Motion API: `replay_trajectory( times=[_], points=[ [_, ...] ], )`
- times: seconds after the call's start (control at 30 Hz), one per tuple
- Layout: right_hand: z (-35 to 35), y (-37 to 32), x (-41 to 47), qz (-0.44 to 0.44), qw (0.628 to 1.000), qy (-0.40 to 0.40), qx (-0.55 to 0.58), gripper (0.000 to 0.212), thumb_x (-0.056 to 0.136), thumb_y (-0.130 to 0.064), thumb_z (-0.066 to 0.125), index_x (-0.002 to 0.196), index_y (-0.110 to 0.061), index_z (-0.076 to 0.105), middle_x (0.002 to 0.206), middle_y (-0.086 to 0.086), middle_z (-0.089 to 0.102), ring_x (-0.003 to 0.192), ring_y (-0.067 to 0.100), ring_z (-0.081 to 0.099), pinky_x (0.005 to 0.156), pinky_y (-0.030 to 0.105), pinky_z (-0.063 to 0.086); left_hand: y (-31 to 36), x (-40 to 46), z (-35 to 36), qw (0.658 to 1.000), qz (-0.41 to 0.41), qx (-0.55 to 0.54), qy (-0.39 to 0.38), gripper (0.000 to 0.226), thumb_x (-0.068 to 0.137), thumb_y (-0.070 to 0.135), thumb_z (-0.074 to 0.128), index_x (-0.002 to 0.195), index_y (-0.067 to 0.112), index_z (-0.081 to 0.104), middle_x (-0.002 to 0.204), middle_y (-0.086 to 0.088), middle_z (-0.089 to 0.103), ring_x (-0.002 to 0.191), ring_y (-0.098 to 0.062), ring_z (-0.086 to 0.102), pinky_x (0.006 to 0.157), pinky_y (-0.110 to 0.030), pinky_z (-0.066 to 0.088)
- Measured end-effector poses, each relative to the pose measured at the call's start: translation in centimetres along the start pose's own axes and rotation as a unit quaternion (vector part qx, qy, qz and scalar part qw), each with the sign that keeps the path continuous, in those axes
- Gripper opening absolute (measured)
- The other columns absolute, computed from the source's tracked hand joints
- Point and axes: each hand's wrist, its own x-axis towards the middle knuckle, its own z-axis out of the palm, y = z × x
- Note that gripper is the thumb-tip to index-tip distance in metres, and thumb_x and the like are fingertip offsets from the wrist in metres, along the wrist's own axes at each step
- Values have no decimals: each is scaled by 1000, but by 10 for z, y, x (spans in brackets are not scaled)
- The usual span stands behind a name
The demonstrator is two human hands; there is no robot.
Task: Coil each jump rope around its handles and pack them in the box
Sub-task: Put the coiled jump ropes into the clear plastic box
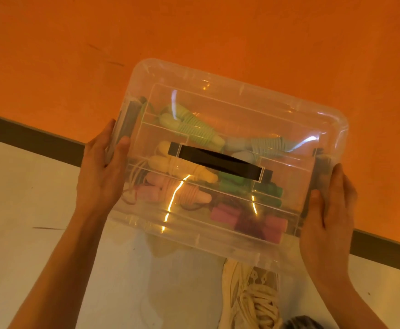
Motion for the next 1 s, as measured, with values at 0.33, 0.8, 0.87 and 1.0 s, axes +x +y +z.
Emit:
replay_trajectory(
  times=[0.33, 0.8, 0.87, 1.0],
  points=[
    [-1, 3, 0, 18, 999, 5, 49, 48, 102, -26, 29, 150, -29, 24, 147, -8, 30, 126, -4, 37, 105, 45, 41, 11, 7, -4, 982, -169, -82, -8, 62, 78, 74, 49, 102, 19, 62, 94, 1, 63, 84, -13, 59, 64, -25, 40],
    [0, 1, 0, 48, 998, 17, 41, 48, 104, -30, 31, 151, -27, 21, 147, -1, 32, 120, 5, 41, 97, 40, 45, 22, -8, 1, 995, 15, 19, 101, 48, 91, 48, 57, 128, 17, 58, 108, 0, 65, 94, -14, 59, 69, -12, 40],
    [0, 2, 0, 51, 998, 14, 42, 50, 102, -36, 30, 151, -31, 20, 147, -3, 31, 123, 9, 42, 96, 50, 47, 23, -8, 1, 994, 19, 12, 105, 46, 91, 47, 59, 126, 18, 60, 106, 3, 65, 94, -14, 60, 69, -10, 40],
    [0, 2, 0, 49, 998, 9, 45, 50, 102, -34, 30, 151, -29, 20, 147, -3, 31, 117, 1, 42, 96, 49, 48, 24, -9, 2, 993, 15, -4, 116, 46, 90, 47, 60, 127, 20, 61, 109, 3, 68, 98, -16, 63, 81, -26, 50]
  ],
)
